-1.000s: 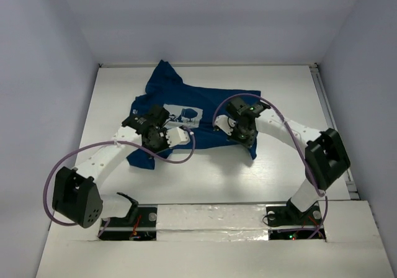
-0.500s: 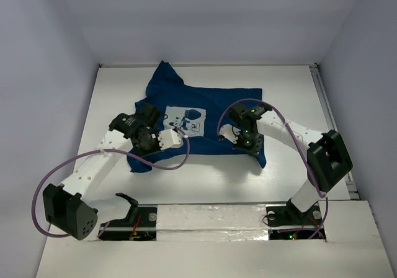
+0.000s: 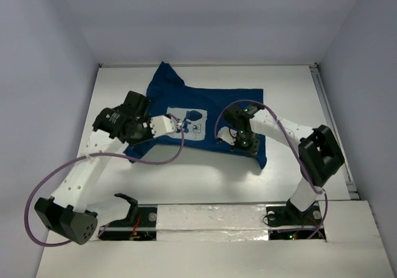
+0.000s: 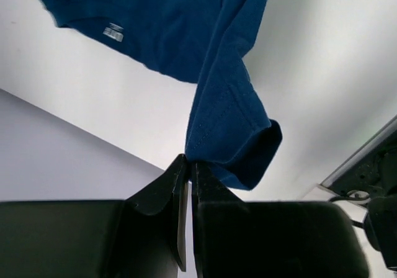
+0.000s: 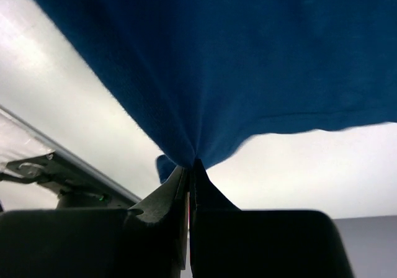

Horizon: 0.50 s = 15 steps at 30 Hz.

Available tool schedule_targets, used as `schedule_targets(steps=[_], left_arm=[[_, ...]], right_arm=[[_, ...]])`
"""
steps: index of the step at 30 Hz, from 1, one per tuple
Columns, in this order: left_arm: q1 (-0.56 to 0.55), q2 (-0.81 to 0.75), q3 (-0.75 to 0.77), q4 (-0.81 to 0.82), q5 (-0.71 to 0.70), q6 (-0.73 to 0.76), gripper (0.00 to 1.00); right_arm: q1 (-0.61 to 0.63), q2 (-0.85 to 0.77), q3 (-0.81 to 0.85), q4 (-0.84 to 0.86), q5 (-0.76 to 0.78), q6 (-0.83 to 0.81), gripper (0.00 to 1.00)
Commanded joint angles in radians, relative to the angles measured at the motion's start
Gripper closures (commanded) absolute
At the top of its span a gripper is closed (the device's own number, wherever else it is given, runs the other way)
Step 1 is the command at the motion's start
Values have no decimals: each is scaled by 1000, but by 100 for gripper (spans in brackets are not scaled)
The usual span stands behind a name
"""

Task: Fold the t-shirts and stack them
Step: Fold the flattened tshirt in 1/3 of the way

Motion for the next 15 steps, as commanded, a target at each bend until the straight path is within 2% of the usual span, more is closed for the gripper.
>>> schedule_targets(steps=[1, 2, 15], left_arm=[[32, 41, 121, -9, 29, 25, 100], [32, 52, 137, 12, 58, 23, 100], [52, 270, 189, 204, -11, 20, 100]], right_arm=[[6, 8, 93, -12, 76, -11, 100], [6, 11, 105, -4, 96, -2, 100], [6, 84, 131, 17, 216, -3, 100]])
